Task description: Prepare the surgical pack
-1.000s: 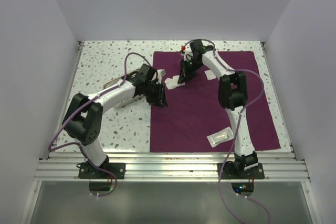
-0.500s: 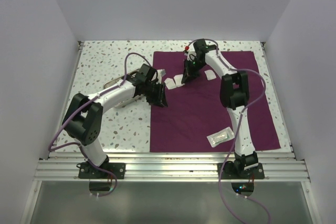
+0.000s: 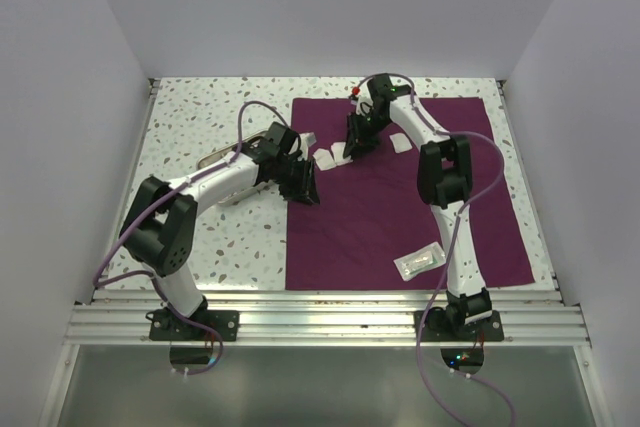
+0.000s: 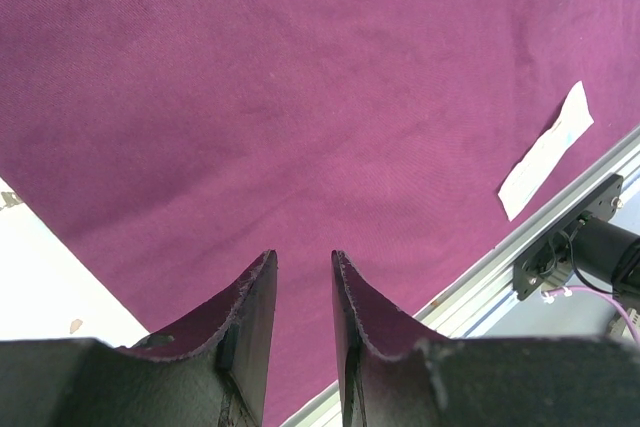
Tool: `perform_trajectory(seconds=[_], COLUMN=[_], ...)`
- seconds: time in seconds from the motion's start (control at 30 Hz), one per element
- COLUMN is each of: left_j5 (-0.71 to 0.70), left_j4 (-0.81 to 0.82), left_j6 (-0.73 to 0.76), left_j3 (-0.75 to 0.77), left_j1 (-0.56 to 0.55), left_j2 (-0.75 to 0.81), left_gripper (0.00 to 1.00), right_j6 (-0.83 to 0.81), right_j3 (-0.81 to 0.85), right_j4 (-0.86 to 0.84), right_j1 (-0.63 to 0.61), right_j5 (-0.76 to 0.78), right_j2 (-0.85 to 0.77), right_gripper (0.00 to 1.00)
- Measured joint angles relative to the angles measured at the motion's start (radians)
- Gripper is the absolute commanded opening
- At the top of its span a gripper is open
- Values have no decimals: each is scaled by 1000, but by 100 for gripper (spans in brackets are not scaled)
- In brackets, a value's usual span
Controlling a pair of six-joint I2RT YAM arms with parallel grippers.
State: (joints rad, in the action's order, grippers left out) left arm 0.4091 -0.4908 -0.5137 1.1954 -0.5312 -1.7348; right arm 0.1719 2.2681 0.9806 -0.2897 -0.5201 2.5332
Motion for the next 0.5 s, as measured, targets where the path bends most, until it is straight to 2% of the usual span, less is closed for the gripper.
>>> perform_trajectory(seconds=[0.07, 0.1, 0.23, 0.5], left_j5=[0, 2, 4, 7], left_j4=[0, 0, 0, 0], left_j6=[0, 0, 0, 0], left_j3=[0, 0, 0, 0], left_j1=[0, 0, 0, 0], left_j2=[-3, -5, -7, -20], left_gripper=[33, 33, 33, 33], right_j6=[1, 5, 17, 31], right_j3=[0, 0, -1, -4], right_j4=[1, 2, 2, 0], right_j1=[0, 0, -1, -2], right_j5=[12, 19, 36, 40], right_j2=[0, 0, -4, -6], right_gripper=[50, 53, 55, 53])
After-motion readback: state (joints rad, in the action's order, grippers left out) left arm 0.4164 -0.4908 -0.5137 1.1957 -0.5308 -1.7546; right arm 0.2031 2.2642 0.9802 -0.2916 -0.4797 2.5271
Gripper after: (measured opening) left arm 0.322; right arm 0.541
